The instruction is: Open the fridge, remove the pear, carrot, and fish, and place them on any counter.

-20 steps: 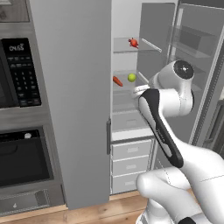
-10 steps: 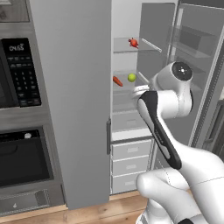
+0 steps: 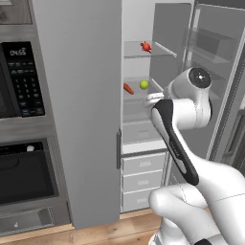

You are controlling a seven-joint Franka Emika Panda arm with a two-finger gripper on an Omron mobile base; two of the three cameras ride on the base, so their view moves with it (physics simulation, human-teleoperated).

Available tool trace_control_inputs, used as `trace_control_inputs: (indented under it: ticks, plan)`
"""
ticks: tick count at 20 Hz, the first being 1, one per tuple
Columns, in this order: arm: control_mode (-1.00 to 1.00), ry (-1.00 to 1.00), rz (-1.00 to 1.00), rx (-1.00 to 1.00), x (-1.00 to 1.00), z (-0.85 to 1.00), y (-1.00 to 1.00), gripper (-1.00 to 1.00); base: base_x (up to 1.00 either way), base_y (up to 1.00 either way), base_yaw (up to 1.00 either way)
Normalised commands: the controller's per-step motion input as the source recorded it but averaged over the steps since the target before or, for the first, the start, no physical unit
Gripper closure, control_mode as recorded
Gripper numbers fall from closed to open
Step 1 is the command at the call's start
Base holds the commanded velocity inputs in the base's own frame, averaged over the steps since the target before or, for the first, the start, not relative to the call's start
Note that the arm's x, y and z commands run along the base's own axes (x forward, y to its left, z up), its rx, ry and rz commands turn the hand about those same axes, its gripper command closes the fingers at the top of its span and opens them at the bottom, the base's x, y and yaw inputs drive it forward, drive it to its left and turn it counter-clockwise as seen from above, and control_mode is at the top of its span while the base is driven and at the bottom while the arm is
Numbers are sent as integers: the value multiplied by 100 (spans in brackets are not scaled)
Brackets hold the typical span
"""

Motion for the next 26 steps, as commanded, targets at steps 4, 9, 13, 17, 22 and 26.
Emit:
trace_control_inputs:
  ticks: [4, 9, 13, 17, 22, 26]
  plan:
    - [100, 0, 0, 0, 0, 0, 0, -100, 1, -36, 0]
    - [100, 0, 0, 0, 0, 0, 0, -100, 27, -24, 0]
    - [100, 0, 0, 0, 0, 0, 0, -100, 54, 0, 0]
    - [100, 0, 0, 0, 0, 0, 0, -100, 63, 0, 0]
    - [100, 0, 0, 0, 0, 0, 0, -100, 74, 0, 0]
    - [100, 0, 0, 0, 0, 0, 0, -100, 67, 0, 0]
